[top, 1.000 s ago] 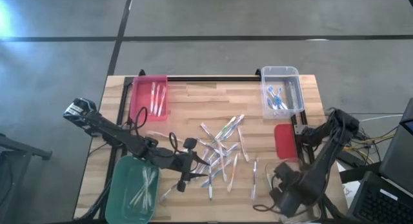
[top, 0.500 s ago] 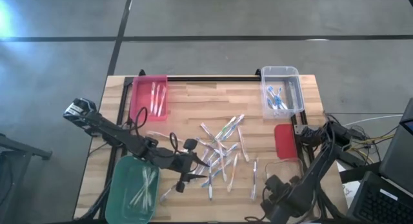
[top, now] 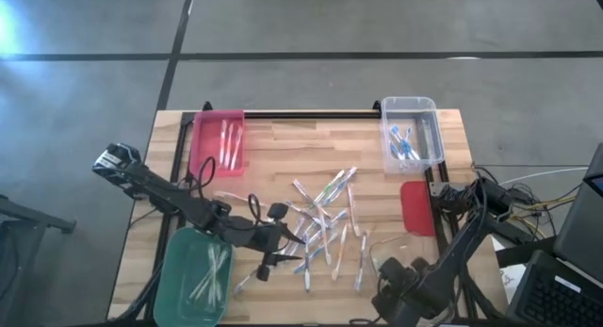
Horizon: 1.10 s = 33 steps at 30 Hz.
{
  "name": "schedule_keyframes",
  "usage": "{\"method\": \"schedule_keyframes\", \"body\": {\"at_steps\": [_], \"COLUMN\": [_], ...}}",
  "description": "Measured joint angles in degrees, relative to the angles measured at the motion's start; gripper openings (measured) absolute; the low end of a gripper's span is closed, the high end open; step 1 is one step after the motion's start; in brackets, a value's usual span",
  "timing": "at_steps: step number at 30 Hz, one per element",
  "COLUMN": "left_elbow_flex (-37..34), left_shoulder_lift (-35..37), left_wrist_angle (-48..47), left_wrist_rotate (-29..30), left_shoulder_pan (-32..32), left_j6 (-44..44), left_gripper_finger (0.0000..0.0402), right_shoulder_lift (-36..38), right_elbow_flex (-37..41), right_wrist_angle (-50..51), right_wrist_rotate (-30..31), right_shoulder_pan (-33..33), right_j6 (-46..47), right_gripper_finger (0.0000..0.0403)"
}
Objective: Pick & Place Toothbrushes
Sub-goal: Adjust the bottom transparent bin
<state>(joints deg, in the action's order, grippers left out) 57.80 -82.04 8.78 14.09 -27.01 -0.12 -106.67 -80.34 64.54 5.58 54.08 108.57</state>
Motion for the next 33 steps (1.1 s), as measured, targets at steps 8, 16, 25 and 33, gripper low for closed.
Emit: {"method": "schedule_keyframes", "body": {"at_steps": [8, 16, 25, 33], "left_elbow_flex": [0.0, 0.0, -0.04, -0.04], "left_shoulder_lift": [0.0, 0.0, 0.0, 0.0], "left_wrist_angle": [-0.43, -0.87, -1.27, -2.13], "left_wrist_rotate": [-0.1, -0.12, -0.13, -0.13], "left_shoulder_pan": [-0.1, -0.13, -0.17, -0.14], "left_j6": [-0.83, -1.06, -1.38, -1.69], "left_gripper_finger": [0.0177, 0.0177, 0.0177, 0.0177], "right_shoulder_lift": [0.13, 0.45, 0.57, 2.41], "right_elbow_flex": [1.6, 3.84, 6.54, 6.32], "right_wrist_angle": [-0.05, -0.15, 1.69, 6.5], "right_wrist_rotate": [-1.82, -2.65, -6.42, -9.65], "right_shoulder_pan": [-0.42, -0.66, -2.24, -2.57], "right_j6": [-10.97, -9.54, -7.49, -5.26], "right_gripper_finger": [0.0146, 0.0132, 0.0147, 0.0143]}}
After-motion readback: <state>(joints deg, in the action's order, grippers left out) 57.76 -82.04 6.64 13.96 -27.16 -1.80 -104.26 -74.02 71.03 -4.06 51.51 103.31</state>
